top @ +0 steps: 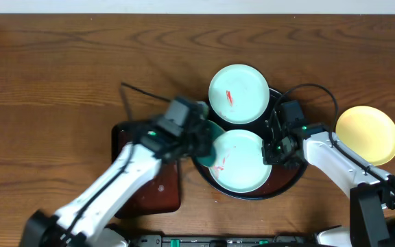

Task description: Clean dirty plates on tray and stack at the side

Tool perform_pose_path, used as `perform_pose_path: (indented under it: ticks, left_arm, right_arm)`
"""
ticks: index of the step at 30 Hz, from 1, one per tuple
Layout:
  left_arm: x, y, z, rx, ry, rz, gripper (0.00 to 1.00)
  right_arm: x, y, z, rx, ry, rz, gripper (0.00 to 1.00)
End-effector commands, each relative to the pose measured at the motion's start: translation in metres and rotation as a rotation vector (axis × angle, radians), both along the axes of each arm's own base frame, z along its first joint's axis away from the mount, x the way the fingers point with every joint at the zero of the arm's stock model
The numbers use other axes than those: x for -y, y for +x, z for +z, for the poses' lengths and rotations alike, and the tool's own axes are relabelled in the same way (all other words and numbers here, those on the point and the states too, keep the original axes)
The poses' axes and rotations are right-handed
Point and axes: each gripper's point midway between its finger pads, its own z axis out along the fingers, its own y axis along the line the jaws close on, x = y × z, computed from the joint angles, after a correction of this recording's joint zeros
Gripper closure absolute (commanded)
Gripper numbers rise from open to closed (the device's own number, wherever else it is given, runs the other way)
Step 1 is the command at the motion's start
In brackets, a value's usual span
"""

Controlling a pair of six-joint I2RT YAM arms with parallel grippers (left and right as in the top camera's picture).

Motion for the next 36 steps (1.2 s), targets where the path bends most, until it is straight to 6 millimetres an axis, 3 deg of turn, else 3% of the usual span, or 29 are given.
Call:
perform_pose_path:
  ticks: [1, 9, 13, 16, 20, 22, 25, 29, 36]
  left_arm:
    - [0.015, -0.010, -0.030, -0.099, 0.035, 0.046, 0.92]
    - [0.050, -0.018, -0.085, -0.163, 0.065, 0.026, 0.92]
    - [0.029, -0.022, -0.127, -0.184, 0.225, 0.056, 0.92]
    - [0.008, -0.025, -0.141, -0.201, 0.332, 0.081, 0.92]
    - [-0.033, -0.012, -0.132, -0.129, 0.564, 0.145, 0.92]
    - [-0.052, 0.002, -0.112, -0.082, 0.687, 0.175, 0.93]
    - [-0.062, 0.015, -0.088, -0.045, 0.773, 0.194, 0.92]
    - [-0.049, 0.023, -0.082, -0.032, 0.723, 0.197, 0.92]
    - [0.013, 0.015, -0.114, -0.167, 0.438, 0.129, 0.92]
  right_arm:
    - [0.023, -0.002, -0.011, -0.007, -0.129, -0.041, 0.99]
    - [0.022, -0.003, -0.011, -0.008, -0.130, -0.036, 0.99]
    - [0.022, -0.003, -0.011, -0.009, -0.130, -0.036, 0.99]
    - [0.022, -0.005, -0.011, -0.016, -0.132, -0.035, 0.99]
    - [0.023, -0.006, -0.011, -0.019, -0.134, -0.035, 0.99]
    - [0.023, -0.005, -0.011, -0.017, -0.139, -0.036, 0.99]
    - [0.024, -0.005, -0.011, -0.017, -0.145, -0.036, 0.99]
    - [0.024, -0.005, -0.011, -0.016, -0.144, -0.036, 0.99]
    - [0.024, -0.005, -0.011, -0.016, -0.144, -0.034, 0.99]
